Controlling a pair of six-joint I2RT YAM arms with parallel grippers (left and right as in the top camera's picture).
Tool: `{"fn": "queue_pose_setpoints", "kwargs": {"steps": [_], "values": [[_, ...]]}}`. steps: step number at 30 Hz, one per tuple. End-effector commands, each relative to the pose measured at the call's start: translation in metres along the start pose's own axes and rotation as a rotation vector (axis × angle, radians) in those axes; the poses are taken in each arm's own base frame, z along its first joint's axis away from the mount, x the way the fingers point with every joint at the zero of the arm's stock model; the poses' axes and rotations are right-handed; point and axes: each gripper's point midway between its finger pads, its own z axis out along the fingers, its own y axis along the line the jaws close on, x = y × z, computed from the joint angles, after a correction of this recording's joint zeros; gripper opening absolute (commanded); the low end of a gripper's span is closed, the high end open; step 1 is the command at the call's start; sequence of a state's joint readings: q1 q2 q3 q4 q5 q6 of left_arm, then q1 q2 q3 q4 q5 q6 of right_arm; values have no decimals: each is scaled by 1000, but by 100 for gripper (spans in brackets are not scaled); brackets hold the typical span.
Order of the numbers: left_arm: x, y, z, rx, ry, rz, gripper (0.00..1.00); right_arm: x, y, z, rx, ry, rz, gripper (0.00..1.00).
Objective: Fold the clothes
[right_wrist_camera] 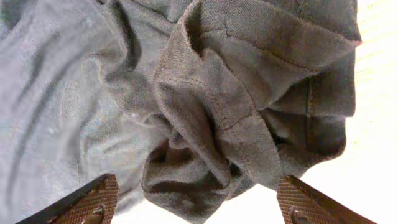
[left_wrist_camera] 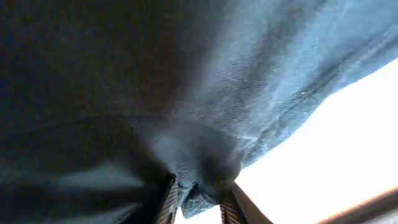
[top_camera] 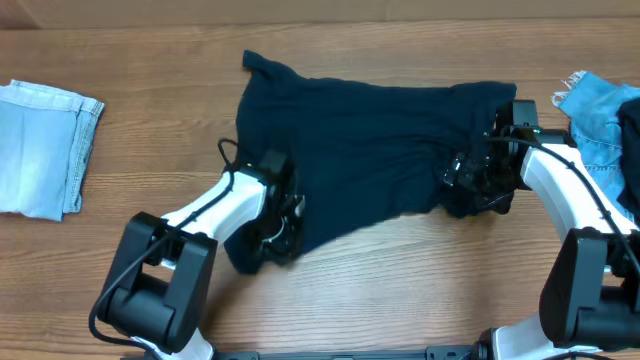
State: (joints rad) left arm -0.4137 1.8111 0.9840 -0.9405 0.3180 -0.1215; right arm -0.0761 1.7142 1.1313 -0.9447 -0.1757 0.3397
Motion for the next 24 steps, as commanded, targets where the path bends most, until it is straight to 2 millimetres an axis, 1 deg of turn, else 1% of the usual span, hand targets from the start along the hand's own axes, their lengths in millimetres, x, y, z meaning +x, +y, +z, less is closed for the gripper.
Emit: {"fn": "queue_pose_setpoints", "kwargs": {"steps": [1,2,4,5,7,8,9,10,11,12,13,14,15,16,18,19,20,22,24], "values": [[59,-6,28,33,239,-84,23,0,0,-4,5,-16,-3,86],[68,-5,28,24,273,-92,21,-2,-2,-4,13,-22,-4,86],[75,-4,28,13,297,-98,21,-5,-7,-4,48,-42,-4,86],[75,-3,28,8,295,-97,22,-5,-8,-4,48,-41,-4,86],[72,0,29,-10,282,-115,22,0,1,-4,0,-13,-35,84],[70,2,29,-22,275,-121,22,2,1,-4,-3,-4,-48,84],[69,3,29,-25,270,-121,23,4,-3,-4,17,0,-49,84],[68,3,30,-25,266,-119,23,4,-13,-4,71,-5,-38,83],[67,3,30,-24,262,-119,23,1,-32,-6,178,-32,16,83],[67,3,30,-26,262,-122,23,0,-44,-7,245,-52,57,84],[67,3,30,-25,262,-123,23,0,-50,-8,277,-63,84,84],[67,3,30,-26,261,-123,23,0,-51,-5,276,-65,85,84],[67,3,30,-25,259,-124,24,0,-50,1,259,-70,85,78],[66,3,30,-25,257,-123,24,2,-49,5,243,-70,85,66],[65,3,31,-24,251,-121,24,6,-48,19,212,-70,84,19],[64,3,31,-23,248,-120,24,5,-48,23,202,-80,84,8],[63,3,31,-23,245,-119,24,3,-48,27,194,-94,82,7],[62,2,31,-22,241,-117,24,3,-48,29,190,-101,82,7],[62,2,31,-21,239,-116,25,3,-52,29,211,-104,83,7]]}}
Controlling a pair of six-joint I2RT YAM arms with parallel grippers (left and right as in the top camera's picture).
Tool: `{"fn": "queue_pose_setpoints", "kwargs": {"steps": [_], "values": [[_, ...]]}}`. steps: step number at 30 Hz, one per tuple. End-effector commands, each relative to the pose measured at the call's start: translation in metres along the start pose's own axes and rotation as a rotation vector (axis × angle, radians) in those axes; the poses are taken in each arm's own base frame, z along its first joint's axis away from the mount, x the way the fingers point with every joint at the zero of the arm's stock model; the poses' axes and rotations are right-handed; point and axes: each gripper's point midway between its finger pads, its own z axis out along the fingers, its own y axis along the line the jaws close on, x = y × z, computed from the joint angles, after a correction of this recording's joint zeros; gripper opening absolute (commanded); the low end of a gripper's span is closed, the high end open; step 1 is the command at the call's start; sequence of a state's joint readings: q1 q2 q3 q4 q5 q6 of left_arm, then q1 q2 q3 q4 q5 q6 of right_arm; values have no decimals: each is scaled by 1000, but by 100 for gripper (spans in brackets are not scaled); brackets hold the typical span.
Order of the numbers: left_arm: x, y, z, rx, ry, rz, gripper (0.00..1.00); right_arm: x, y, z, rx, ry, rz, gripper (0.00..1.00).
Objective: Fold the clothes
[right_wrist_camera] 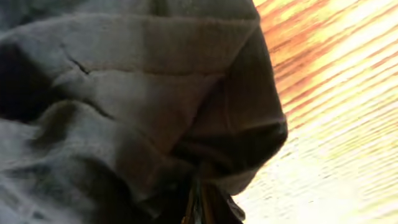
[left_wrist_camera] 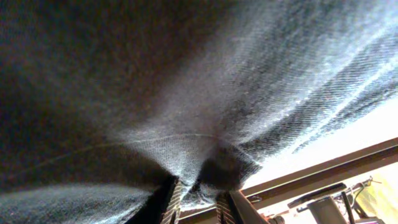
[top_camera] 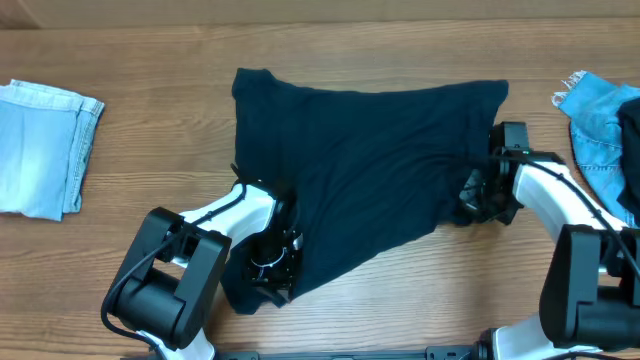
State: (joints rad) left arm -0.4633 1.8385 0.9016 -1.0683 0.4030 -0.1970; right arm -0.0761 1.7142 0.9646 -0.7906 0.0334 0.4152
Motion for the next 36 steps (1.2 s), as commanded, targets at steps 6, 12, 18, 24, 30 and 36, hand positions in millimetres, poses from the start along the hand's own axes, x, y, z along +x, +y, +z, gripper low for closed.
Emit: {"fn": "queue_pose_setpoints", "kwargs": {"steps": [6,12,18,24,30,36], "values": [[-8,11,9,-49,-17,-5,25,9,-72,6,281,-50,206,7],[-8,12,9,-54,-18,6,25,5,-98,11,125,30,347,4],[-9,14,9,-63,-21,10,26,-15,16,-38,-423,-24,-49,6],[-9,14,9,-63,-21,10,27,-23,73,-62,-559,-153,-241,34],[-10,13,9,-63,-23,11,29,-27,58,-47,-465,-177,-202,57],[-9,13,9,-62,-21,10,29,-23,46,-15,-387,-107,-132,61]]}}
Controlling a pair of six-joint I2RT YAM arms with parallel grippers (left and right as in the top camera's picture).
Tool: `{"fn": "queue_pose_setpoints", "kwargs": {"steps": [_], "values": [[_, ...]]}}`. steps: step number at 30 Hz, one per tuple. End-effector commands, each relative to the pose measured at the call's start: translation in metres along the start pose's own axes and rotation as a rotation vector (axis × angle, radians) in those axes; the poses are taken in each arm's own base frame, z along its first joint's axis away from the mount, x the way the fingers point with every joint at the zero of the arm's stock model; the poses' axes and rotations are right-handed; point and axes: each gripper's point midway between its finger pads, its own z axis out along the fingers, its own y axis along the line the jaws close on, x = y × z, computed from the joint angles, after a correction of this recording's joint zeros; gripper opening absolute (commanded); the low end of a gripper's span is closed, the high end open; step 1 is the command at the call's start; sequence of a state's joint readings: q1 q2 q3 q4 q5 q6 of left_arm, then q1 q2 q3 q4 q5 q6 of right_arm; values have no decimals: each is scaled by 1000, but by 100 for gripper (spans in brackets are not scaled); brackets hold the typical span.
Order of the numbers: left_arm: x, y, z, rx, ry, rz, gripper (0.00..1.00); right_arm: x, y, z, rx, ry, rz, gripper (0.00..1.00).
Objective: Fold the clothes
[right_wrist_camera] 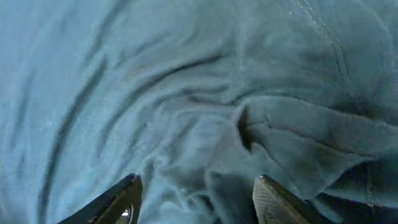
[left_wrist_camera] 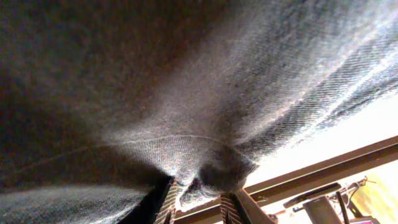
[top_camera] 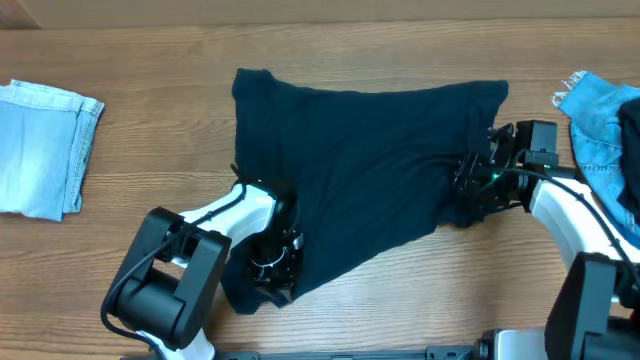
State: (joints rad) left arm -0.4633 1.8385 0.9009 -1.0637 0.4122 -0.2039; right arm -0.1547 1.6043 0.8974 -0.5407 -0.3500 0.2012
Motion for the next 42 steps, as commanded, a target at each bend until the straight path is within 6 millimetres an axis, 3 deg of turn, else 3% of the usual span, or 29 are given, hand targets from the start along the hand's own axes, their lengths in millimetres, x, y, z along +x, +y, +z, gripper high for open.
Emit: {"fn": "queue_pose_setpoints", "kwargs": {"steps": [1,2,5,7,10,13,17,18,20,21,25,27,30,33,36,37,39,42], "values": [[-8,15,9,-72,-19,15,28,10,-19,19,69,47,62,55],[-8,15,9,-70,-17,15,28,11,-21,22,72,54,65,50],[-8,15,8,-70,-17,14,29,10,-30,24,124,45,108,23],[-8,15,9,-70,-16,14,29,8,-34,19,143,33,127,14],[-7,15,9,-71,-12,12,29,15,-74,-7,362,4,266,4],[-7,15,8,-70,-13,13,29,31,-115,-35,577,-1,382,4],[-6,15,9,-71,-9,11,29,33,-146,-56,745,-67,486,4],[-6,15,9,-71,-9,11,29,31,-148,-57,750,-77,492,13],[-6,15,9,-71,-9,11,29,30,-150,-59,763,-87,490,18],[-6,15,9,-72,-9,11,29,29,-153,-62,788,-98,487,28],[-6,15,9,-71,-9,11,29,28,-167,-89,932,-167,581,45],[-6,15,9,-71,-10,12,29,20,-158,-93,887,-164,617,47],[-7,15,9,-71,-12,13,29,-12,-109,-69,601,-92,381,46],[-7,15,9,-70,-13,13,29,-37,-72,-71,480,-153,314,47],[-8,15,9,-69,-17,14,29,-69,2,-54,142,-187,33,57],[-9,15,9,-69,-20,11,29,-76,17,-52,79,-208,1,58],[-10,14,8,-68,-26,14,29,-86,26,-47,54,-244,-27,60],[-12,13,7,-67,-31,16,30,-92,19,-24,54,-235,-9,60]]}}
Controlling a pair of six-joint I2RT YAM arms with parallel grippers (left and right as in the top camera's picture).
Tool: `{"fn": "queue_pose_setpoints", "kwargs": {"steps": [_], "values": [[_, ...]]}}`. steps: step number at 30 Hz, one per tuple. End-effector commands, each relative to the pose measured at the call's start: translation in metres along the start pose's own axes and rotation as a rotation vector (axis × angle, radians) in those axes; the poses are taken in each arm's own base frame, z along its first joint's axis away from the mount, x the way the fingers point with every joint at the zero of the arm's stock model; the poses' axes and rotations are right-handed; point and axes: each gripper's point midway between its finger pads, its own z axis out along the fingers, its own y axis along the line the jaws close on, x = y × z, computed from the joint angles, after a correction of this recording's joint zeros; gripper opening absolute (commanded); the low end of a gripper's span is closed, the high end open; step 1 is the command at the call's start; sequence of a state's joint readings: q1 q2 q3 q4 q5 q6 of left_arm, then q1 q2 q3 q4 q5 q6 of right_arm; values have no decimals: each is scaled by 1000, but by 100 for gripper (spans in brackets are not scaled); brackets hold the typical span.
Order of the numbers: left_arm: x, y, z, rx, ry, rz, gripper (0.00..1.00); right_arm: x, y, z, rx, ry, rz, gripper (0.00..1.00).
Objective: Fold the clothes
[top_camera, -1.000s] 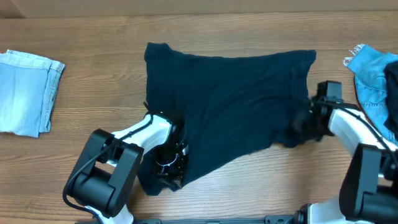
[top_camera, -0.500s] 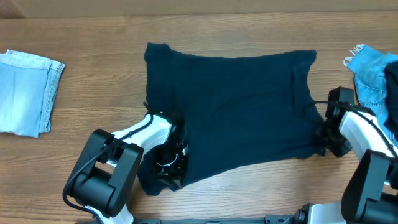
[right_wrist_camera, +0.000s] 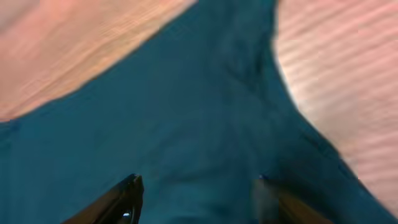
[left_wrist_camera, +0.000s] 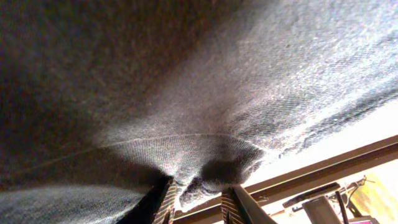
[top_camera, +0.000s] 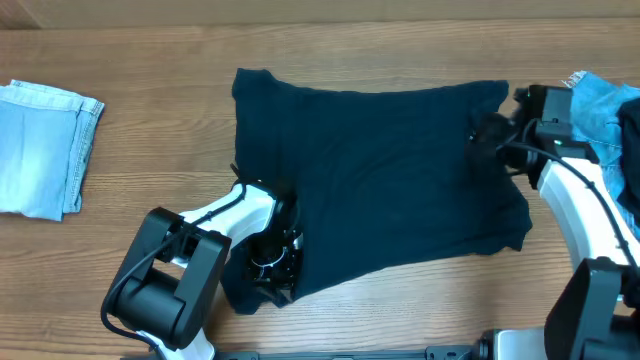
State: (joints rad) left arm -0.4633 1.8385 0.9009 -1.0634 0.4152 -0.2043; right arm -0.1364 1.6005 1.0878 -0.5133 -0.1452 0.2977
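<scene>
A dark navy garment [top_camera: 380,170] lies spread on the wooden table [top_camera: 150,70]. My left gripper [top_camera: 272,265] sits at its lower-left edge, shut on a bunched fold of the cloth [left_wrist_camera: 202,180] that fills the left wrist view between the fingers [left_wrist_camera: 166,200]. My right gripper [top_camera: 486,132] hovers over the garment's upper-right corner. It is open, with only flat cloth [right_wrist_camera: 199,124] below its gap [right_wrist_camera: 196,193]. The right wrist view is blurred.
A folded light-blue denim piece [top_camera: 40,150] lies at the far left. A pile of blue clothes [top_camera: 605,110] sits at the right edge, just beyond the right arm. The table's near edge runs under both arm bases.
My right gripper, still open, has moved from the bunched lower-right corner to the upper-right corner. That lower-right part now lies spread flat. My left gripper stays shut on the fold.
The garment first lay rumpled, my left gripper shut on its lower-left edge and my right open round the bunched right corner. Then the right was shut on that corner and the cloth lay straighter. It stood open again, and now the corner is flat.
</scene>
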Motion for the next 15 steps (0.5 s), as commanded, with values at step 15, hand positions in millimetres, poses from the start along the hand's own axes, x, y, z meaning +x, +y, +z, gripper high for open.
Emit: {"fn": "queue_pose_setpoints", "kwargs": {"steps": [15], "values": [[-41,-38,-74,37,-312,159,38,18,-124,57,519,29,169,53]]}}
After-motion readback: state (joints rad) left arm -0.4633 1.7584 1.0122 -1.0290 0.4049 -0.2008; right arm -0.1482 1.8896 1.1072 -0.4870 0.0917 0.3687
